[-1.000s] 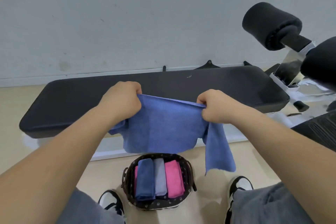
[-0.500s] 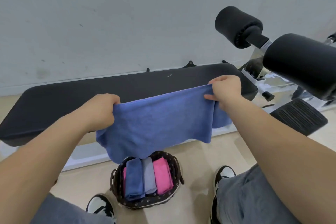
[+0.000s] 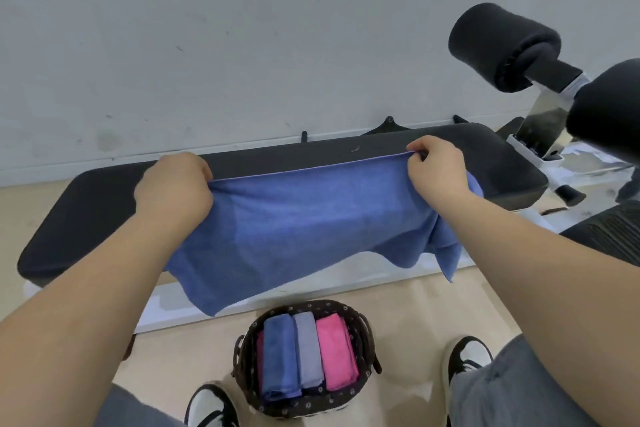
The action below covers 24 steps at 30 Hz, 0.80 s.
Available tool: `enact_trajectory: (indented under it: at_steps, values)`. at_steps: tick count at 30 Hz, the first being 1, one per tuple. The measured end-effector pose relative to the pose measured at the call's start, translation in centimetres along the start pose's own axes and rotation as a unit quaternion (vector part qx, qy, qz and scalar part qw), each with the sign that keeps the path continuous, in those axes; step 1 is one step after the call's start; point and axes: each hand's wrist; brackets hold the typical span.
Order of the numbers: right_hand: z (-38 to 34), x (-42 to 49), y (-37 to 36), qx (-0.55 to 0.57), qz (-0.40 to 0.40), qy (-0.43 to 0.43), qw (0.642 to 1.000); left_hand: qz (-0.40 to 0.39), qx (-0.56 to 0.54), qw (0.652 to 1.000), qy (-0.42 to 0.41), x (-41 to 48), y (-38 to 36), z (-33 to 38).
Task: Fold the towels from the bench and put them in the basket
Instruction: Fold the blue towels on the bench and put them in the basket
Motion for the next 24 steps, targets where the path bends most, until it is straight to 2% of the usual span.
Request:
enact_trajectory:
  at_steps: [5,8,12,14,16,18,21,24]
  values:
    - [-0.6,2.0,-4.6,-0.019,-0.006,-0.005,1.000,-0.023,-0.127,0.991,0.044,2.8,-1.5,1.3]
    - [-1.2,3.6,-6.8,-0.026,0.012,-0.004,1.000,0.009,-0.167,0.985,0.043,4.3,-2.2,1.9]
    - [-2.1,5.6,-8.7,-0.034,0.014,-0.017,0.999,0.012,-0.133,0.991,0.024,6.5,-3.2,1.9]
    - [-2.5,6.6,-9.7,-0.005,0.027,-0.010,1.000,0.011,-0.099,0.995,0.017,7.5,-3.5,1.7]
    - [-3.1,7.5,-10.8,0.041,0.025,0.023,0.999,-0.001,-0.075,0.997,0.032,8.0,-3.8,1.6]
    - [-3.6,7.9,-11.5,0.053,-0.010,0.067,0.996,-0.031,-0.063,0.996,0.048,8.2,-4.3,1.5]
    - [-4.3,7.4,-11.3,-0.015,-0.066,0.096,0.993,-0.032,-0.041,0.999,0.005,7.9,-5.0,1.7]
    - [-5.8,6.2,-10.0,-0.097,-0.049,0.123,0.986,0.003,-0.033,0.998,-0.046,7.5,-5.1,2.1]
Point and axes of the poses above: each hand's wrist, its own x-axis towards the middle knuckle, its own y-axis out of the back of the hand, z = x × y, and after that the axes turned 9 degrees about y, right-handed
